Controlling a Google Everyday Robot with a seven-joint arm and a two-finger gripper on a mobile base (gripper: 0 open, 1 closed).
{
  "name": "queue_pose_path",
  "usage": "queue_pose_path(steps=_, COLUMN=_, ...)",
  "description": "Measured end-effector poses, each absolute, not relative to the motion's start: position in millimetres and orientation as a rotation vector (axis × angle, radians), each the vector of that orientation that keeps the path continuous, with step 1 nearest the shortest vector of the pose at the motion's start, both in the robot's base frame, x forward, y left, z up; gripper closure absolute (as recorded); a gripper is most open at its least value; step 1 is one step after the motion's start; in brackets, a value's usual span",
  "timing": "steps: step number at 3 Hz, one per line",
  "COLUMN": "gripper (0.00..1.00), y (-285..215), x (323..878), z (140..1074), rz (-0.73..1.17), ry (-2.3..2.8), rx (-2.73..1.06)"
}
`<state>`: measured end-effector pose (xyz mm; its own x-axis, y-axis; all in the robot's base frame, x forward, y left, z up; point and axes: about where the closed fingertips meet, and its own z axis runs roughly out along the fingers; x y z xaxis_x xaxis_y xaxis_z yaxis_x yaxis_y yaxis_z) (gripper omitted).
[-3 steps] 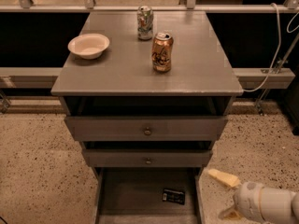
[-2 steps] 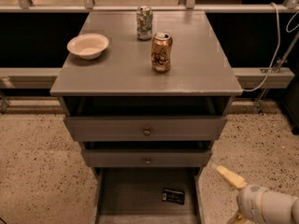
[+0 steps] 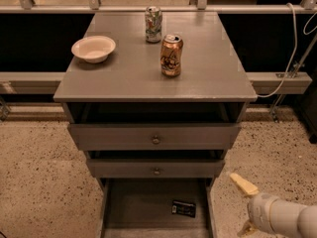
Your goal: Pick rxbar chocolate from bottom drawer and place on counter
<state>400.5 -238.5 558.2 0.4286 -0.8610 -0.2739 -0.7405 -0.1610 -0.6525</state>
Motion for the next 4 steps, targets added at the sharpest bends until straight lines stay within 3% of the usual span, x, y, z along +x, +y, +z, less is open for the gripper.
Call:
queue_pose_path(steps=1, gripper=0.0, y=-246, x=423, z=511, rz=-0.209, ry=1.507, rx=-1.89)
queue_pose_path(steps=2, gripper=0.0, y=-243, x=440, z=453, rz=-0.085, ry=1.711, rx=-1.64)
queue_pose_path(steps=3, gripper=0.0, y=-240, x=438, z=452, rz=-0.082, ry=1.697, rx=-1.66)
queue_pose_path(steps=4, gripper=0.0, y=-212, x=468, z=452, rz=0.092, ry=1.599, rx=-1.592)
